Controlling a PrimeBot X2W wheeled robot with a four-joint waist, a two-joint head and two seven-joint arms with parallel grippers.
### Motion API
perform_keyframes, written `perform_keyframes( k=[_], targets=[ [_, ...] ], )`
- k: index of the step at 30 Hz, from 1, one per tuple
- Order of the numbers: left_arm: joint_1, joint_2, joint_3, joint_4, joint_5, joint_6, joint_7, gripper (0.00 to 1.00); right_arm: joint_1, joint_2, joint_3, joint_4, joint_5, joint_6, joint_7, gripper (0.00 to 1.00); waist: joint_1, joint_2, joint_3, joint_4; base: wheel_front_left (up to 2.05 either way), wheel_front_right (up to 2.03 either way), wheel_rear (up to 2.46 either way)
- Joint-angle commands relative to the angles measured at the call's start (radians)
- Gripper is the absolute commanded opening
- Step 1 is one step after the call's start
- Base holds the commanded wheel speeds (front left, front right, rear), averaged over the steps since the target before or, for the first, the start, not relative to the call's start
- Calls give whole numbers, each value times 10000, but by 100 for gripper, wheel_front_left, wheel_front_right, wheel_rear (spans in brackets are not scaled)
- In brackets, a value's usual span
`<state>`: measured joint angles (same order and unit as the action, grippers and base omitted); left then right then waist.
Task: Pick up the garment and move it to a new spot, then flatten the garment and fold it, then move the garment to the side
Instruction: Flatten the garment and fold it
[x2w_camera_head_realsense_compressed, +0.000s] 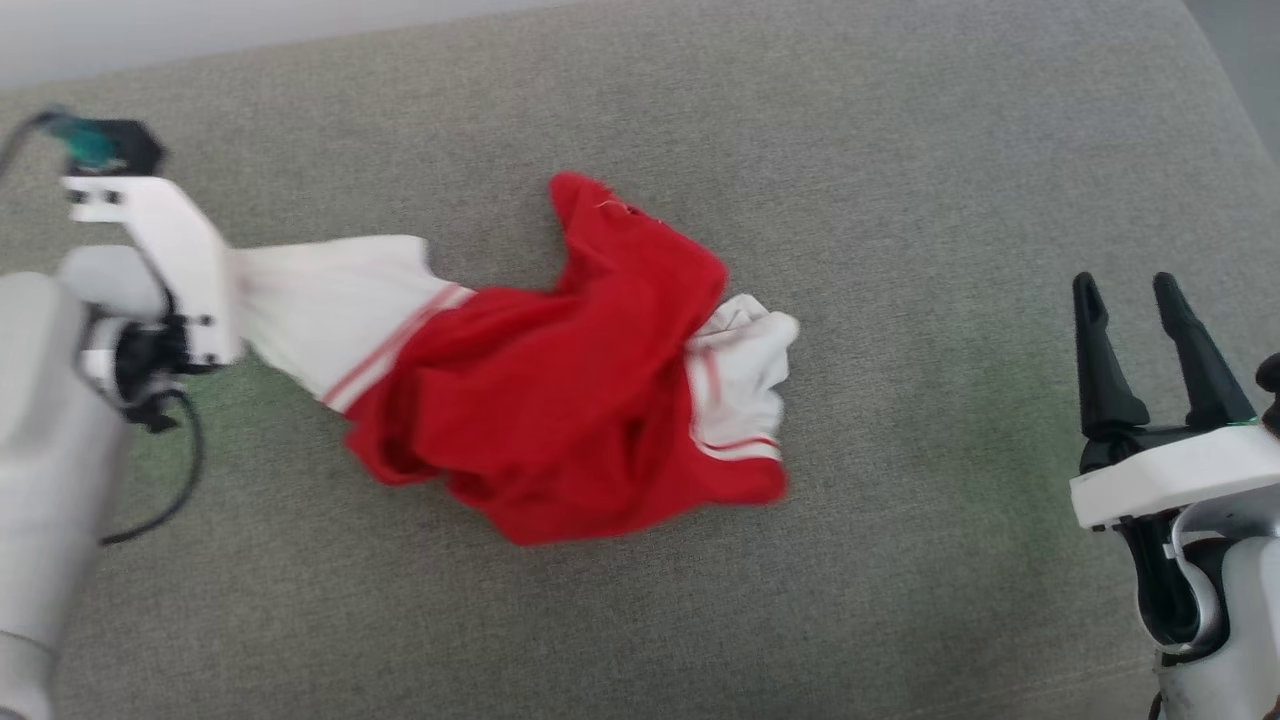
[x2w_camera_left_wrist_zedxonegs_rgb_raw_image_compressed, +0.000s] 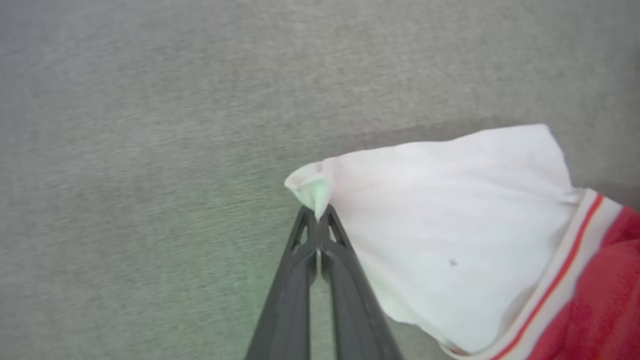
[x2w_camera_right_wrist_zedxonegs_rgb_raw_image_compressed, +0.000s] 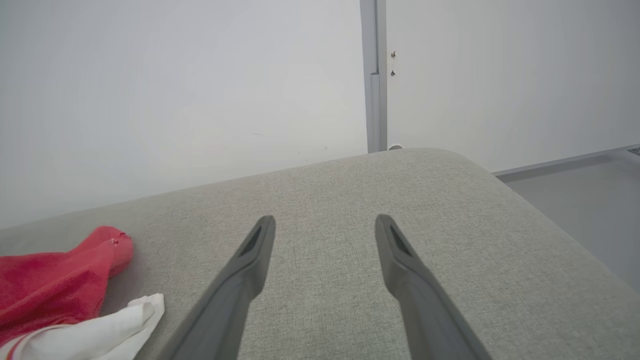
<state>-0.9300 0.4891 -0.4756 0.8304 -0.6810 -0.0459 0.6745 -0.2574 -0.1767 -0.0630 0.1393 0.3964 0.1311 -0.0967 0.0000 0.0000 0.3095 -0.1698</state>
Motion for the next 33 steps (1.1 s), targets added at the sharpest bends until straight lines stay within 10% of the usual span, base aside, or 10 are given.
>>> perform_keyframes(
  k=[1,12,13,15,16,33],
  targets=[
    [-129,319,158,73,12,155,-156,0,-75,-16,-52,-29,3,-7,63,100,0,0,9,93,0,0,0],
    [363,1278,577,818,-175,878,62,0,-140,1,-142,-101,16,-7,174,100,0,0,77,254,0,0,0],
    [382,1251,646,811,-285,857,19,7,-134,11,-134,-94,17,-7,189,100,0,0,76,266,0,0,0],
    [523,1212,629,791,-325,820,7,89,-109,20,-104,-65,9,-7,218,100,0,0,35,291,0,0,0],
    [538,1173,585,742,-325,787,59,100,-83,26,-96,-54,10,-7,247,100,0,0,2,310,0,0,0],
    [-398,392,-427,-2544,-227,959,2535,100,326,78,50,-220,-62,-7,340,100,0,0,-729,217,0,0,0]
  ],
)
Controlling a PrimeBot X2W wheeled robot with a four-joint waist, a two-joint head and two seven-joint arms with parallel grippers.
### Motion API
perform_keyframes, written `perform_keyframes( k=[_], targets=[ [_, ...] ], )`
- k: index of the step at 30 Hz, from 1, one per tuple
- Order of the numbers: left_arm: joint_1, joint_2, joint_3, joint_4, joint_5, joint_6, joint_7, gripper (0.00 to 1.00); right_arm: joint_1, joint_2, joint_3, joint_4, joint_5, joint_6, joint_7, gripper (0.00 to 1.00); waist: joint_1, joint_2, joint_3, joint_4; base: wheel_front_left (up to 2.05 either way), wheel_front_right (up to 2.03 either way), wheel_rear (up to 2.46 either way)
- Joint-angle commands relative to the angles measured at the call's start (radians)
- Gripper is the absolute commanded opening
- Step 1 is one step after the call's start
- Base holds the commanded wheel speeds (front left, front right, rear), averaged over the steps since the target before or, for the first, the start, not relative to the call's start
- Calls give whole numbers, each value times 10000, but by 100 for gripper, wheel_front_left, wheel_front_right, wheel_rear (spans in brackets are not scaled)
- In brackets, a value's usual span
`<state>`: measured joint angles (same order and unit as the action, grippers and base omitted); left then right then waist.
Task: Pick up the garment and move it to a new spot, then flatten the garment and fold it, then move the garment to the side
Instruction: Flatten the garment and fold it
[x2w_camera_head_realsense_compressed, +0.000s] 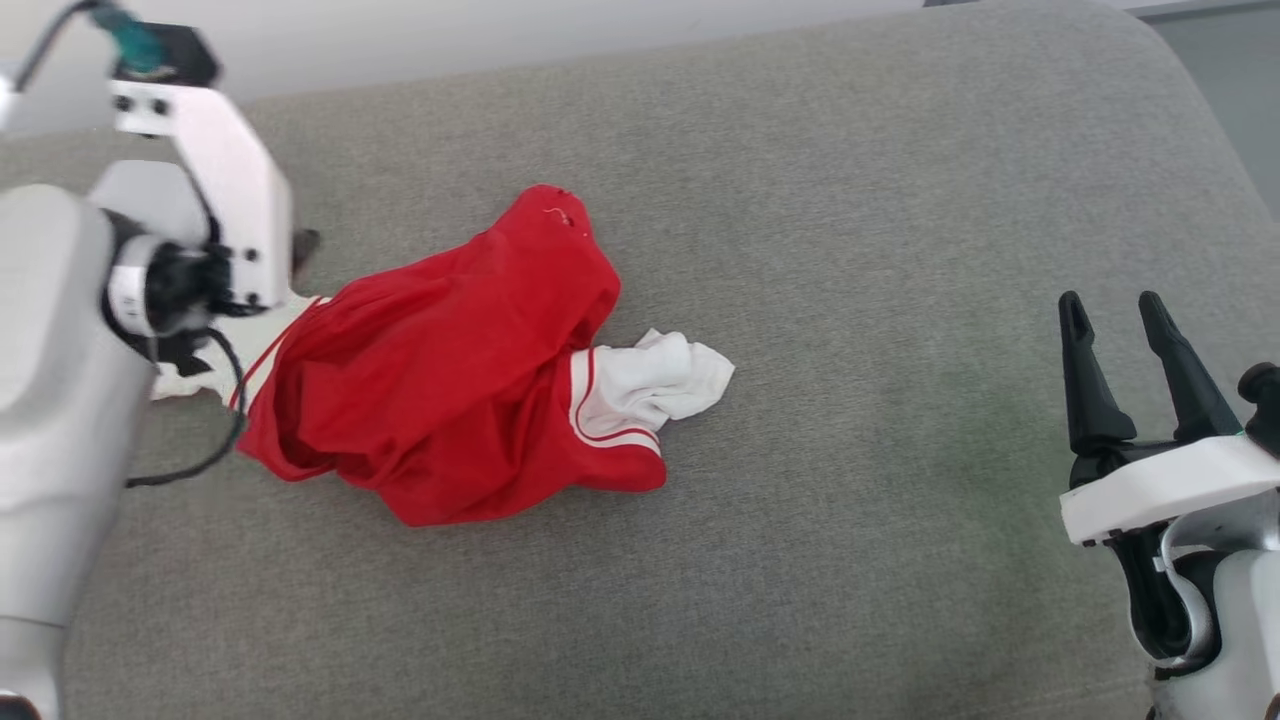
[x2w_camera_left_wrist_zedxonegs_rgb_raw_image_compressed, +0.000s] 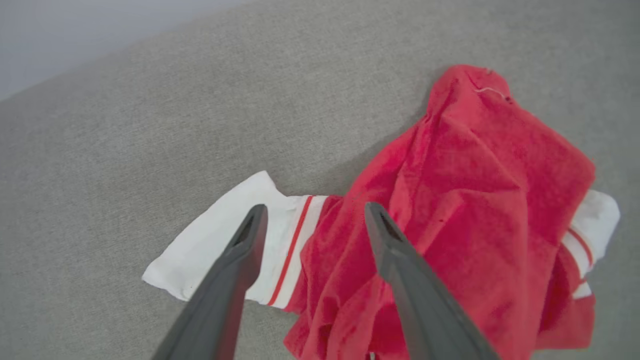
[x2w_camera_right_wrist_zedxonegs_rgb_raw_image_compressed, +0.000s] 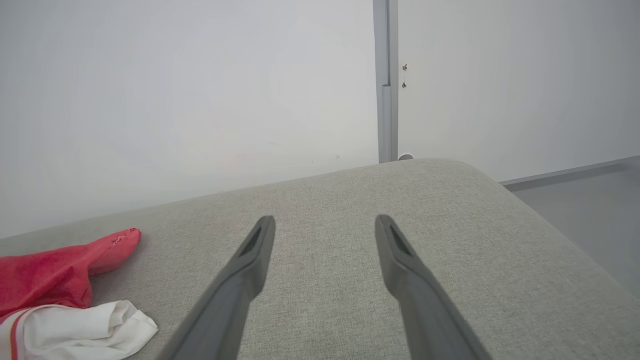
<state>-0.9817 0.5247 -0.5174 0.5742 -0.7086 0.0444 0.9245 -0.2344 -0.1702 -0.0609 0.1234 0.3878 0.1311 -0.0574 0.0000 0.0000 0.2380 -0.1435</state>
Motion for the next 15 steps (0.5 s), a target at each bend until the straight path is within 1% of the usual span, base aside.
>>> perform_keyframes(
  k=[1,4,9,11,14,15],
  targets=[
    [202,-9,-117,-188,72,117,241,100,107,30,43,-84,41,-7,-63,100,0,0,-10,-94,0,0,0],
    [454,-68,-347,-690,59,306,755,100,119,93,130,-113,110,-7,-82,100,0,0,17,-264,0,0,0],
    [883,205,-772,-1032,360,636,1447,100,108,159,162,-137,196,-7,-137,100,0,0,150,-512,0,0,0],
    [987,270,-841,-1027,442,693,1390,100,67,176,190,-114,213,-7,-148,100,0,0,226,-584,0,0,0],
    [1154,252,-807,-901,290,617,1328,100,15,200,220,-78,242,-7,-175,100,0,0,295,-634,0,0,0],
    [1225,171,-731,-838,99,551,1340,20,-7,208,238,-59,250,-7,-177,100,0,0,322,-648,0,0,0]
  ],
)
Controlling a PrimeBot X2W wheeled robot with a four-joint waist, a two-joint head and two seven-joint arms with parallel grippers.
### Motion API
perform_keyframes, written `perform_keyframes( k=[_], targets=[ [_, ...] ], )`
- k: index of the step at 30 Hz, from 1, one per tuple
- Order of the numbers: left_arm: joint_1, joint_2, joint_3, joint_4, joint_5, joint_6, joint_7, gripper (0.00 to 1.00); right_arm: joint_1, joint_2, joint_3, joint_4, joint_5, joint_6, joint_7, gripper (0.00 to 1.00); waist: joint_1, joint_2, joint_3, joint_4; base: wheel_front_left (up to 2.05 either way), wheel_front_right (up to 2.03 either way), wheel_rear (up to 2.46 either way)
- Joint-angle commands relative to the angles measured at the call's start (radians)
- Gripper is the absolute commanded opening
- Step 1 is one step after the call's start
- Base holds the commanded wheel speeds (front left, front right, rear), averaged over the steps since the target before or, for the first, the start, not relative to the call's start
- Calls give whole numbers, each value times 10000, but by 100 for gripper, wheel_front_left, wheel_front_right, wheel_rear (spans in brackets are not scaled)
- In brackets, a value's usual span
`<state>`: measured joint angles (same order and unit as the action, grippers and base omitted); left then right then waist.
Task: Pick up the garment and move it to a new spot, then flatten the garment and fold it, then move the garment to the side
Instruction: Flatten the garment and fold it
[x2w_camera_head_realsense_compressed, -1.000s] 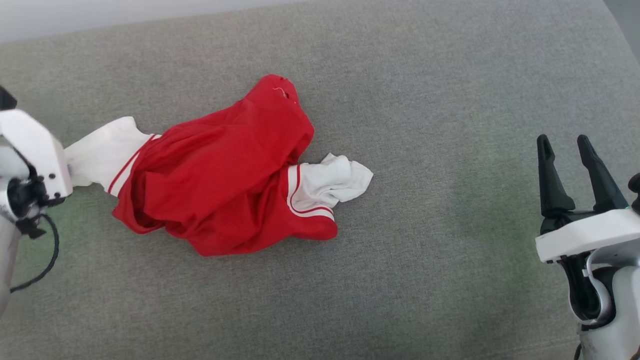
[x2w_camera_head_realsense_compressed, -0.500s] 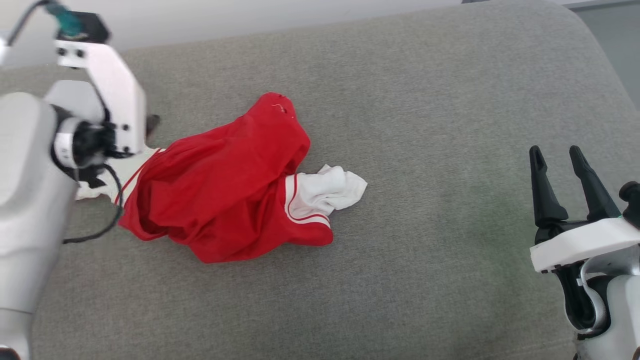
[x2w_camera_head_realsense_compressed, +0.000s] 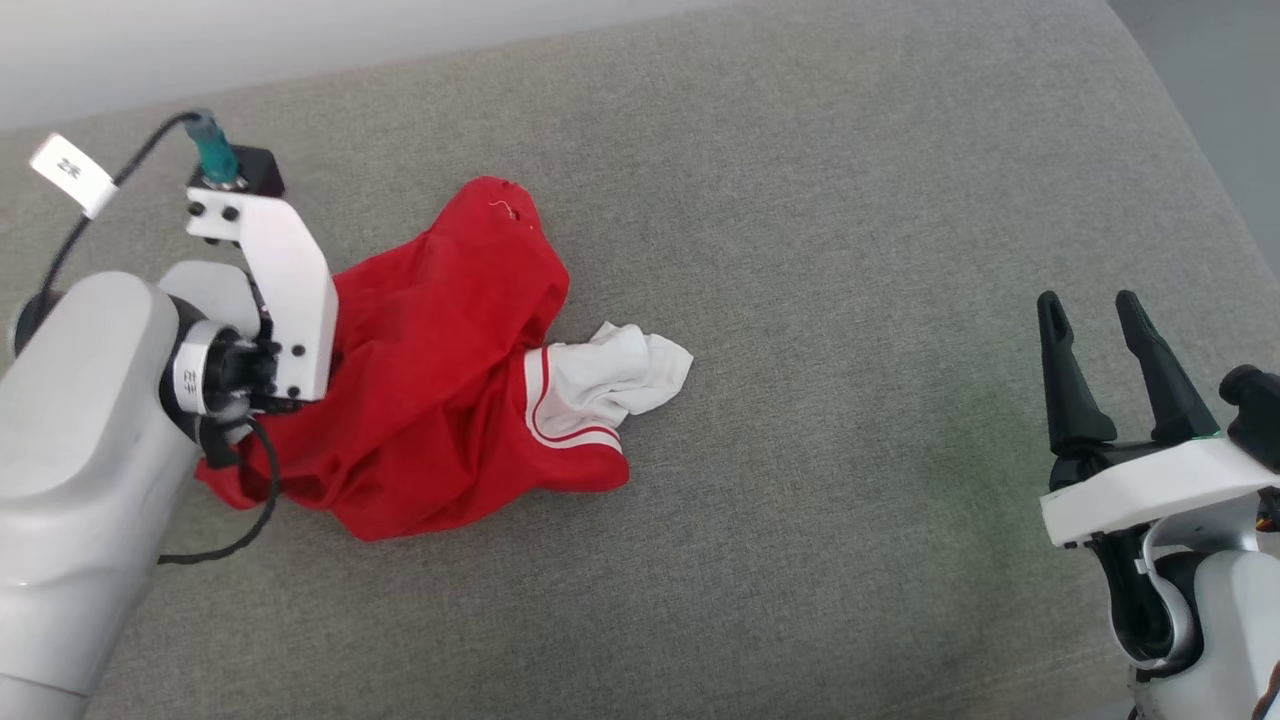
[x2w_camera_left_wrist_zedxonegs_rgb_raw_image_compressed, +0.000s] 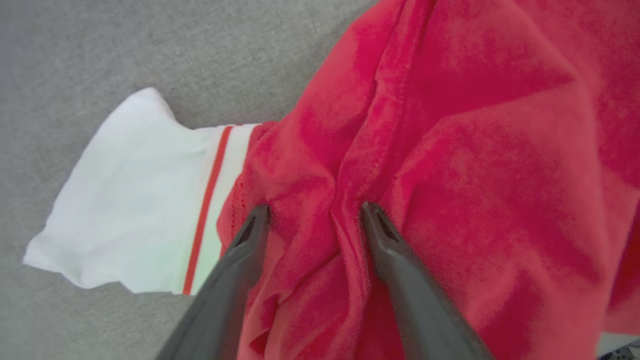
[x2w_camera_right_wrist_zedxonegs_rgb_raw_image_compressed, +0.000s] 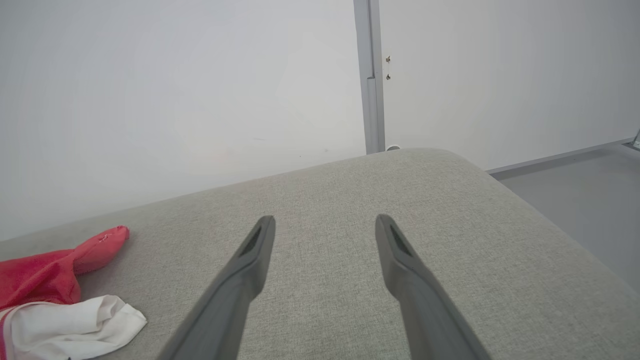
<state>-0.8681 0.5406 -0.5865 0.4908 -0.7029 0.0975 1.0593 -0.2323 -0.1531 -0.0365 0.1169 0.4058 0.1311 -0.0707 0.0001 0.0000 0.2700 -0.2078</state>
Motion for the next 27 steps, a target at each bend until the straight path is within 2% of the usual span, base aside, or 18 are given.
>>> perform_keyframes(
  k=[1,7,14,22,27],
  targets=[
    [87,-3,35,-1,-73,-40,-81,0,-52,41,4,20,84,-7,-54,100,-1,0,23,-14,0,0,0],
    [-44,-139,188,-417,-434,-435,-291,0,42,-72,-183,94,45,-7,-97,100,-1,0,-50,250,0,0,0],
    [663,-100,132,-2024,-841,-604,-108,0,156,-202,-429,-17,-41,-5,42,100,-1,0,-316,791,0,0,0],
    [2331,147,-166,-4494,-1420,-218,462,0,334,-254,-520,-282,-115,-7,284,100,-1,0,-487,1334,0,0,0],
    [3393,290,-404,-5204,-1615,51,618,0,325,-257,-525,-424,-178,-7,433,100,-1,0,-517,1543,0,0,0]
  ],
)
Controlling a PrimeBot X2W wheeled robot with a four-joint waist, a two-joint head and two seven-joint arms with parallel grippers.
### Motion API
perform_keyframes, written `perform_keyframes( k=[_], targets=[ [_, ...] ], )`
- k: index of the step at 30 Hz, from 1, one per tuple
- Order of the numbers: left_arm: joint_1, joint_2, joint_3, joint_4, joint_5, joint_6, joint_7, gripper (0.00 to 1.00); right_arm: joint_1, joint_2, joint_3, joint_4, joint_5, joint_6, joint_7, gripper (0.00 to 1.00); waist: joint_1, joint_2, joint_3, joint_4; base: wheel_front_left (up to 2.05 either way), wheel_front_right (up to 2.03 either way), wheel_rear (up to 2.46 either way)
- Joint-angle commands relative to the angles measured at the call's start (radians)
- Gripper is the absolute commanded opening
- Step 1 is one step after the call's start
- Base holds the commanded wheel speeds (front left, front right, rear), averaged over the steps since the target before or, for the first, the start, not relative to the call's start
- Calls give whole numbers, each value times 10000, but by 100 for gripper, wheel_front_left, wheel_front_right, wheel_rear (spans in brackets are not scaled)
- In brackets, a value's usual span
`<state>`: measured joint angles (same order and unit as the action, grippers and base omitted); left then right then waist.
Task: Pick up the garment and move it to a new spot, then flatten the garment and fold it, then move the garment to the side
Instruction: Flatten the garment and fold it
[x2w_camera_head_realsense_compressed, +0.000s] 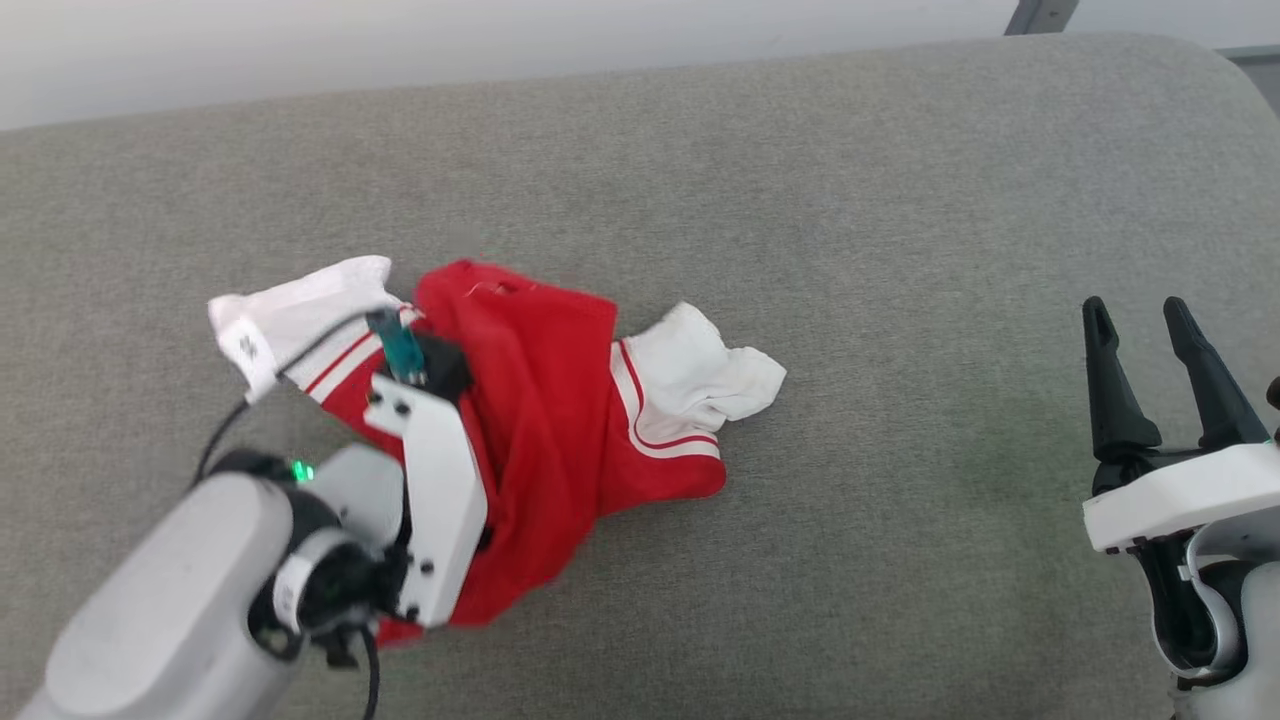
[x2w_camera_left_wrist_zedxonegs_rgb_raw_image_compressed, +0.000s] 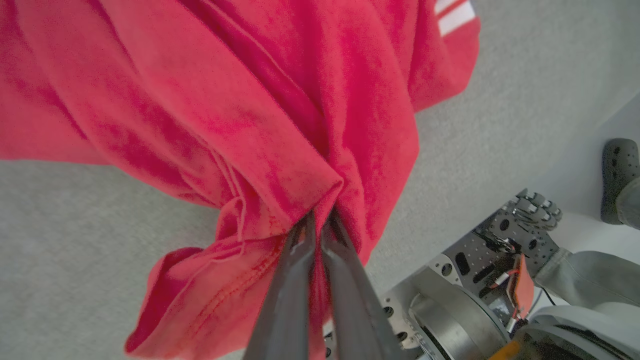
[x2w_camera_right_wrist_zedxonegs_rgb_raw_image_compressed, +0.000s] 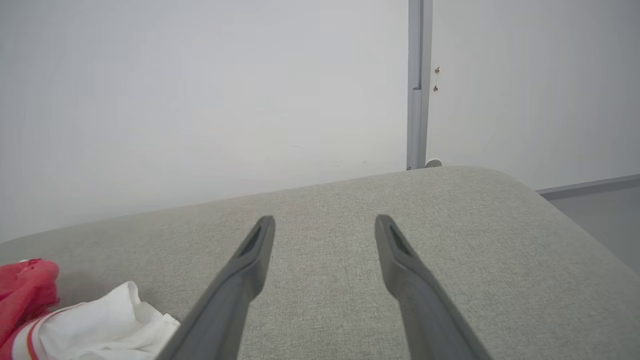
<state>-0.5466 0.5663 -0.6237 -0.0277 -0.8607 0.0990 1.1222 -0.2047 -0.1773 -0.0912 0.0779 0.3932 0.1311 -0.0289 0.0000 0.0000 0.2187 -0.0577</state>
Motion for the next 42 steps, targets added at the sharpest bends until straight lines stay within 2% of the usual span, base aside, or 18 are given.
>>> perform_keyframes(
  k=[1,13,15,16,17,18,25,26,32,42],
  targets=[
    [371,49,-80,-8,-98,47,-13,0,42,-13,35,-49,-49,-7,52,100,0,0,-7,64,0,0,0],
    [1284,-335,-415,1133,-385,13,-353,0,2,-25,298,-82,70,-7,260,100,0,0,-22,252,0,0,0],
    [1312,-373,-295,1192,-403,27,-566,30,19,-29,382,-71,114,-7,293,100,0,0,-47,268,0,0,0],
    [1299,-373,-223,1175,-362,-9,-742,52,40,-42,420,-68,130,-7,322,100,0,0,-70,288,0,0,0],
    [1299,-373,-223,1175,-362,-9,-742,52,40,-42,420,-68,130,-7,322,100,0,0,-70,288,0,0,0],
    [1286,-387,-131,1169,-335,-7,-936,100,75,-65,480,-55,151,-7,359,100,0,0,-98,316,0,0,0],
    [1340,-245,598,1000,-92,-162,-2581,100,204,-220,805,-32,278,-7,547,100,0,0,-322,617,0,0,0],
    [1408,-180,837,929,-10,-248,-3203,100,229,-298,940,-20,356,-7,668,100,0,0,-369,743,0,0,0],
    [1654,-60,1240,837,762,-469,-5294,100,131,-690,1582,100,686,-7,1301,100,0,0,-462,1295,0,0,0],
    [2415,-430,2131,1075,1859,-268,-9571,100,-600,-1797,3088,445,1439,-7,2890,100,0,0,-340,2358,0,0,0]
  ],
)
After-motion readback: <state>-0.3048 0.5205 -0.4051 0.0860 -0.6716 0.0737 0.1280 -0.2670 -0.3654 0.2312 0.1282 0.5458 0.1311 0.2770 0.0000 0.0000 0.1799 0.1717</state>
